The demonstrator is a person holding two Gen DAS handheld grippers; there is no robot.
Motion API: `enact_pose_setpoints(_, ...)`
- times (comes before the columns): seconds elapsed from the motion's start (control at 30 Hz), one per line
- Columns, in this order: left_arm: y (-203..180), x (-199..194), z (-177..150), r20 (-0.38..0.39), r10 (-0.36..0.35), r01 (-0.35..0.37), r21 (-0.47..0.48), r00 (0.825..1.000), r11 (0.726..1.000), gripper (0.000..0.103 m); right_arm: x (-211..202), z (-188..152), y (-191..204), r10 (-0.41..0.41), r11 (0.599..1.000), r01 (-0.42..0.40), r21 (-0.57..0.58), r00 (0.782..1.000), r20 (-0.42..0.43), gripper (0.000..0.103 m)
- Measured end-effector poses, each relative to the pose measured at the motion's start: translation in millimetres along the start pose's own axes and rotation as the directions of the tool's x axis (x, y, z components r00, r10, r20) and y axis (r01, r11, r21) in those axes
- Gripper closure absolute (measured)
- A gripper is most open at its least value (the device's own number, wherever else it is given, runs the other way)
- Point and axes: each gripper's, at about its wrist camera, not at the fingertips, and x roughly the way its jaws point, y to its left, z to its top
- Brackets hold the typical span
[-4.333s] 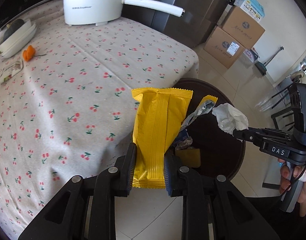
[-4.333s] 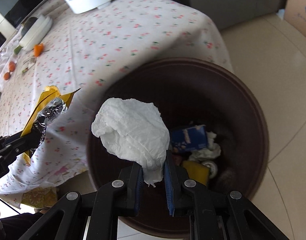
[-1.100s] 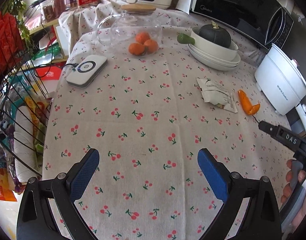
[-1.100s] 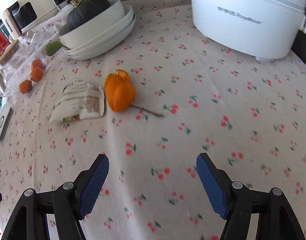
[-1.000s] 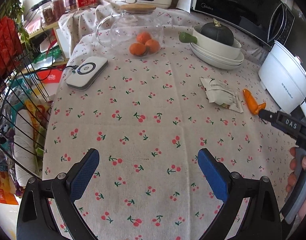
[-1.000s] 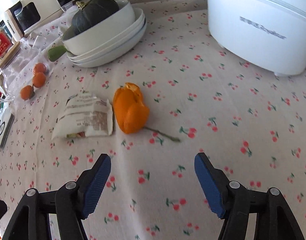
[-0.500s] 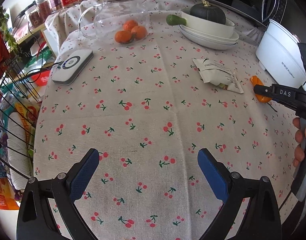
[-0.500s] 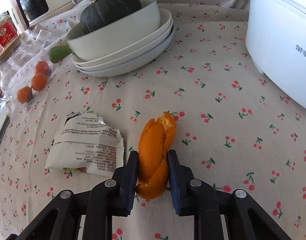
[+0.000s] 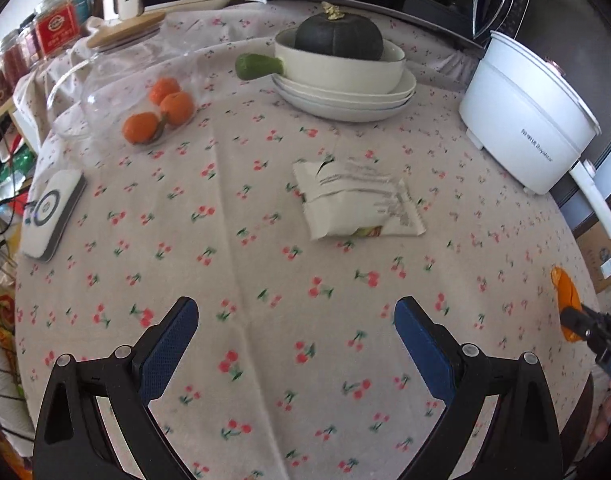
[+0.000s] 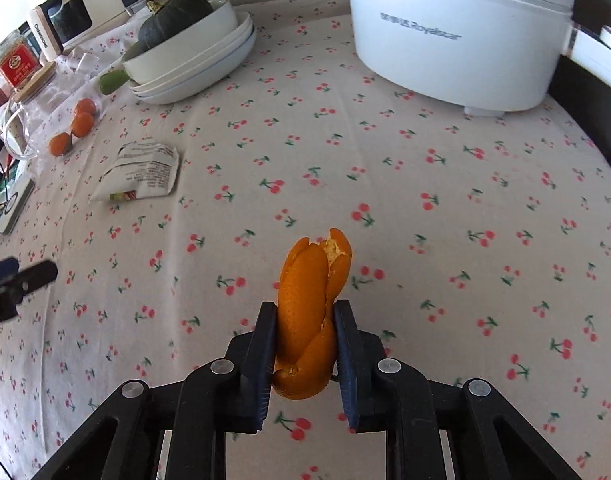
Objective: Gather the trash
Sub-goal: 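Grasp the white paper packet with the left gripper while the right gripper holds the orange peel, then lift the paper packet and orange peel and carry both over the brown bin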
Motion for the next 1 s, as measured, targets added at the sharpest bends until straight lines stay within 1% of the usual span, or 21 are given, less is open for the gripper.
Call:
enact_pose_setpoints(0.13, -10.2, 16.1, 26.5, 0.018, -0.051, 0.051, 0.005, 0.999, 0.999, 0.003, -11.2, 1.1, -12.8, 0.005, 1.0, -0.006, 0.009, 1.0, 0.029, 0.079)
enact_pose_setpoints(0.2, -11.6, 24.3, 36.5, 0.027, -0.086, 0.086, -0.016, 0.996, 0.996, 0.004, -15.0, 1.2, -17.6, -0.014, 1.0, 0.014, -0.001, 0.999, 0.043, 0.079)
enact_pose_setpoints(0.33, -14.3, 41.2, 48.3, 0.031, -0.13, 0.132, -0.057, 0.991, 0.99, 0.005, -15.7, -3.7, -27.8, -0.016, 1.0, 0.016, -0.002, 0.999, 0.047, 0.079)
enact_pose_setpoints(0.47, -25.6, 60.6, 54.8, -0.009, -0.114, 0.114, -0.046, 0.993, 0.992, 0.013, -8.1, -8.5, -34.2, -0.023, 1.0, 0.022, 0.005, 0.999, 0.032, 0.079)
enact_pose_setpoints(0.5, -29.1, 65.0, 54.7, -0.018, -0.099, 0.098, -0.035, 0.995, 0.995, 0.014, -6.7, -9.6, -35.6, -0.022, 1.0, 0.022, 0.007, 0.999, 0.029, 0.079)
enact_pose_setpoints(0.53, -33.6, 66.4, 54.3, -0.005, -0.071, 0.071, -0.012, 0.997, 0.997, 0.015, -5.4, -10.3, -36.9, -0.023, 1.0, 0.023, 0.01, 0.999, 0.025, 0.079)
enact_pose_setpoints(0.57, -38.7, 67.7, 53.8, 0.002, -0.044, 0.044, 0.011, 0.999, 0.999, 0.019, -4.6, -10.7, -37.5, -0.025, 1.0, 0.024, 0.011, 0.999, 0.023, 0.079)
enact_pose_setpoints(0.6, -43.3, 68.2, 52.7, 0.011, -0.015, 0.015, 0.032, 1.0, 0.999, 0.021, -3.8, -10.9, -38.2, -0.027, 1.0, 0.027, 0.013, 0.999, 0.021, 0.079)
enact_pose_setpoints(0.7, -48.0, 67.4, 48.3, 0.045, 0.007, -0.009, 0.04, 0.999, 0.999, 0.034, -3.8, -11.0, -39.2, -0.03, 0.999, 0.03, 0.016, 0.999, 0.021, 0.079)
enact_pose_setpoints(0.73, -48.7, 66.3, 46.9, 0.052, 0.005, -0.007, 0.041, 0.999, 0.999, 0.041, -3.8, -10.7, -39.2, -0.031, 0.999, 0.03, 0.015, 0.999, 0.02, 0.079)
enact_pose_setpoints(0.77, -49.8, 65.1, 45.7, 0.056, 0.001, -0.004, 0.041, 0.998, 0.999, 0.045, -4.1, -10.7, -38.5, -0.03, 0.999, 0.03, 0.014, 0.999, 0.019, 0.079)
enact_pose_setpoints(0.8, -50.4, 64.1, 44.1, 0.057, -0.004, 0.001, 0.038, 0.998, 0.999, 0.046, -4.5, -10.7, -37.5, -0.03, 0.999, 0.03, 0.012, 0.999, 0.018, 0.079)
enact_pose_setpoints(0.9, -48.2, 56.8, 37.3, 0.051, -0.033, 0.031, 0.029, 0.998, 0.999, 0.054, -8.1, -12.6, -34.5, -0.033, 0.999, 0.033, 0.003, 0.999, 0.012, 0.079)
enact_pose_setpoints(0.93, -47.3, 53.1, 34.2, 0.041, -0.046, 0.045, 0.026, 0.998, 0.999, 0.064, -9.8, -13.9, -33.8, -0.034, 0.999, 0.034, 0.0, 0.999, 0.01, 0.079)
enact_pose_setpoints(0.97, -46.7, 49.7, 30.2, 0.027, -0.055, 0.054, 0.022, 0.998, 0.998, 0.071, -11.6, -15.6, -33.3, -0.036, 0.999, 0.036, -0.005, 0.999, 0.007, 0.079)
enact_pose_setpoints(1.0, -45.0, 45.0, 25.6, 0.016, -0.064, 0.064, 0.019, 0.998, 0.998, 0.072, -14.3, -17.5, -31.8, -0.041, 0.999, 0.041, -0.012, 0.999, 0.004, 0.079)
